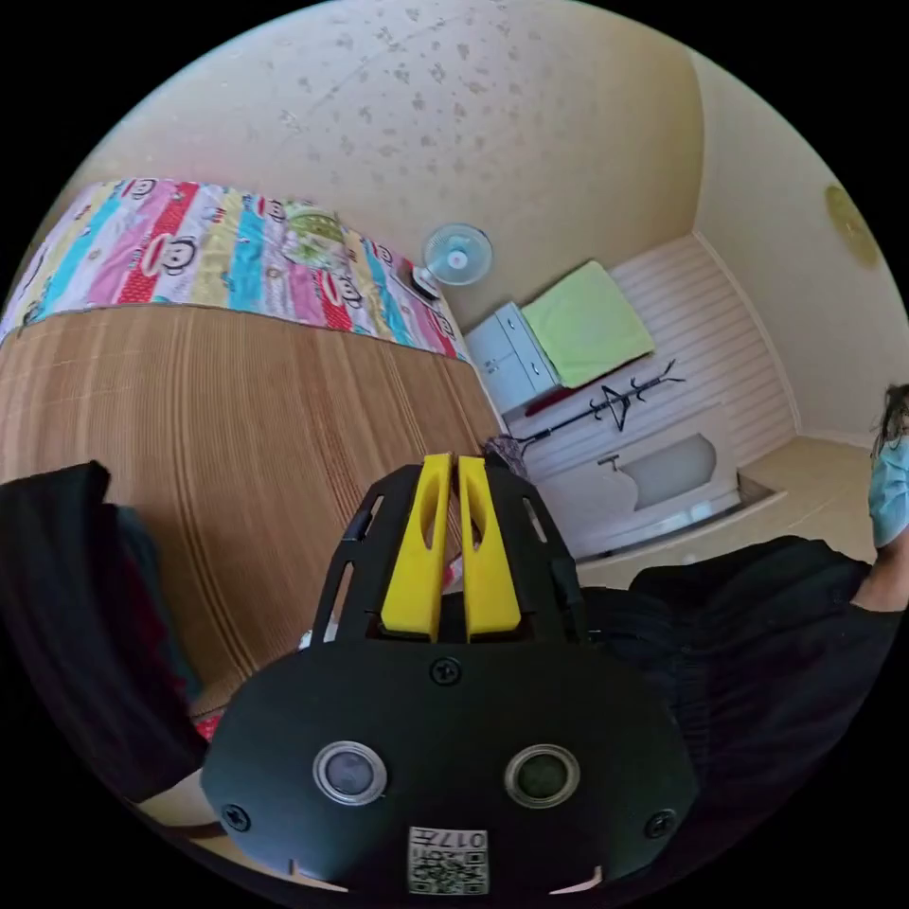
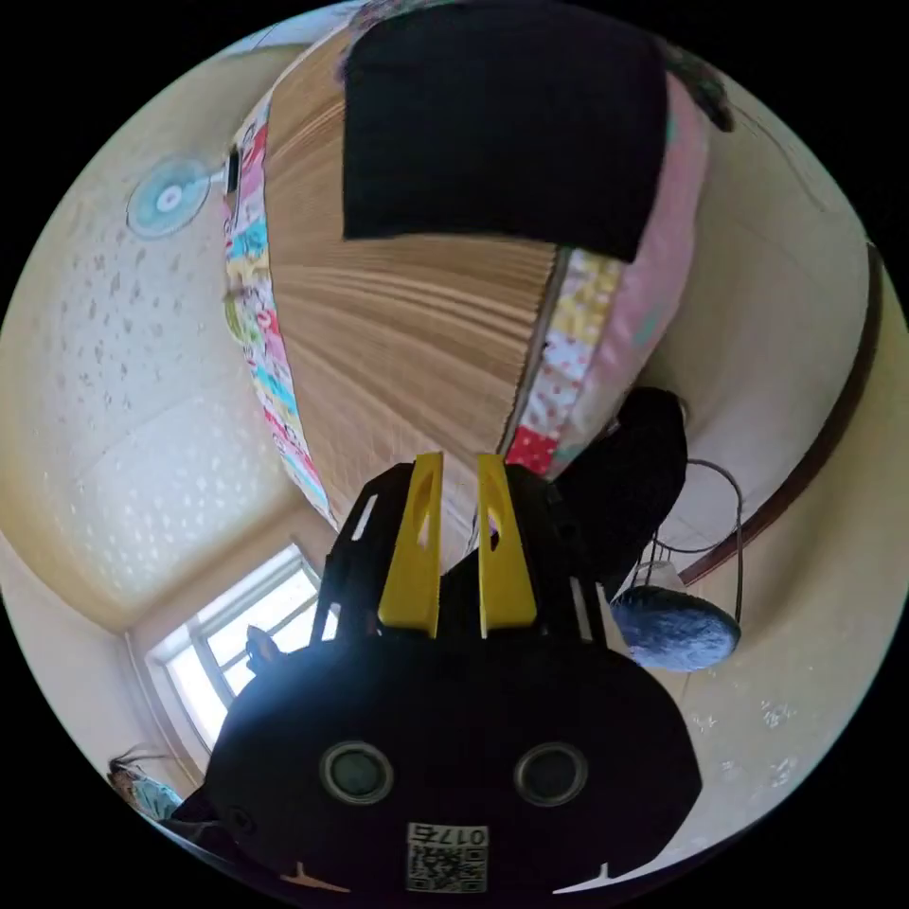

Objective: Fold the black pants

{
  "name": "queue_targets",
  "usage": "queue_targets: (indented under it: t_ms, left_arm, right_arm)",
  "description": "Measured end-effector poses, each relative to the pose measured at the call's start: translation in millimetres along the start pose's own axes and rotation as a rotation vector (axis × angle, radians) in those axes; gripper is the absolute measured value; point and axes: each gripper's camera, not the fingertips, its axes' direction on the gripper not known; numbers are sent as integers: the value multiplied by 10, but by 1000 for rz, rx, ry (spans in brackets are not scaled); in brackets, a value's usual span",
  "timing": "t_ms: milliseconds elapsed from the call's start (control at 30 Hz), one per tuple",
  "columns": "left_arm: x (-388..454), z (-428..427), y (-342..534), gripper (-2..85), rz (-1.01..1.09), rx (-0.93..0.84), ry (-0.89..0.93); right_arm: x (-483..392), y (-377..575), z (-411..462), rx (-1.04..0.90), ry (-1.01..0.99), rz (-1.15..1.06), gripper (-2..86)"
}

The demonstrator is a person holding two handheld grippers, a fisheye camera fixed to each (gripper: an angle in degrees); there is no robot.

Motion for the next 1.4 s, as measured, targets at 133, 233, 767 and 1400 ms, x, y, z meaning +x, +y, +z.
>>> queue_targets:
  t_ms: [133,233,767,1400]
  left_arm:
    - [411,624,31,-8,44,-36,-14]
    - [576,888,67,-7,43,-36,-29]
    - [1166,1783,179,-5,-20,5,-197]
    - [824,2053,646,25,-158,59,-250]
  right_arm:
    - [369,-242,-201,88,-70,124,121]
    - [631,-408,-234,143,-144,225,135]
    - [-1273,-1294,-598,272,106,-290,27]
    - [381,-1559,-743,255,165,104,134]
